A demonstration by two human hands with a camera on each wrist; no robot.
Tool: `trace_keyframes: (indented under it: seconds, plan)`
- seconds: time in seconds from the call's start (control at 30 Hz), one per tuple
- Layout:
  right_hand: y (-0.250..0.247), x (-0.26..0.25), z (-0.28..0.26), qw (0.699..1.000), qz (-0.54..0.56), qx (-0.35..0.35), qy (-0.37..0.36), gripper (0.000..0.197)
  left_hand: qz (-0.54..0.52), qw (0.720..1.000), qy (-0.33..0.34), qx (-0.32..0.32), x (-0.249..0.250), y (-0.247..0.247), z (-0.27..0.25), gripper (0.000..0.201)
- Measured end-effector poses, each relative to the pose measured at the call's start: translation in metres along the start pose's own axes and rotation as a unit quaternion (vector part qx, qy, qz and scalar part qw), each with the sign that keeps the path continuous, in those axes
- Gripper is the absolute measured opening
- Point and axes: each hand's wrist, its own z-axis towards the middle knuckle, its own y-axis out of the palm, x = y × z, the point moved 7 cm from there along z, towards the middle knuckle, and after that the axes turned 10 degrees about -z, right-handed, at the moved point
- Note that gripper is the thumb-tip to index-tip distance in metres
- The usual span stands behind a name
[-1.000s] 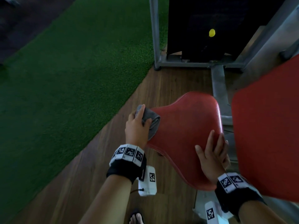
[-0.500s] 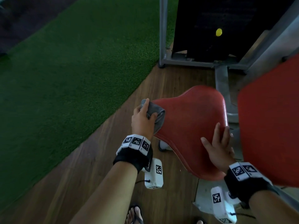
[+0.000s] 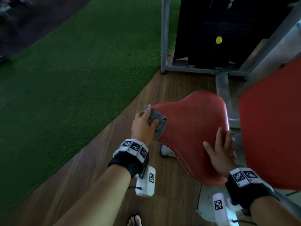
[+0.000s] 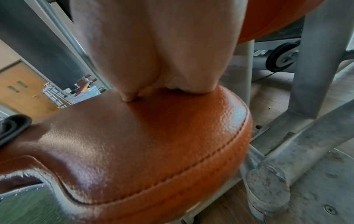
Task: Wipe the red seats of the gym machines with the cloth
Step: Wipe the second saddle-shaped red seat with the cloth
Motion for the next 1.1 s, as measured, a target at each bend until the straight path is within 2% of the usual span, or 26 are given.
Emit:
trace_keyframes:
  seconds: [0.1,0.3,0.47,0.73,0.83,0.97,1.1]
  plan:
    - [0.000,0.000,0.000,1.000,-0.003,-0.001,-0.001,0.078,-0.007,1.000,0.004,-0.017,0.002,-0.003,0.007,0.063]
    - [0.001,-0.002,0.000,1.000,0.001,0.006,0.001,0.078,-0.034,0.998,0.001,0.048,-0.002,0.004,-0.019,0.064]
    - [0.002,-0.001,0.000,1.000,-0.001,0.000,0.001,0.079,-0.034,0.999,-0.002,0.013,0.002,-0.002,-0.003,0.061]
    - [0.004,-0.001,0.001,1.000,-0.004,0.001,0.000,0.079,-0.120,0.981,0.005,0.150,-0.005,0.023,-0.069,0.066]
    - [0.003,-0.001,0.002,1.000,-0.003,0.003,0.000,0.079,-0.170,0.973,0.012,0.154,-0.011,0.026,-0.069,0.069]
    - [0.001,-0.001,0.002,1.000,-0.004,0.000,-0.004,0.079,-0.200,0.972,0.044,0.117,-0.017,0.023,-0.059,0.079]
    - [0.001,-0.001,0.001,1.000,0.006,0.001,-0.013,0.080,-0.203,0.962,0.003,0.183,-0.016,0.030,-0.072,0.077]
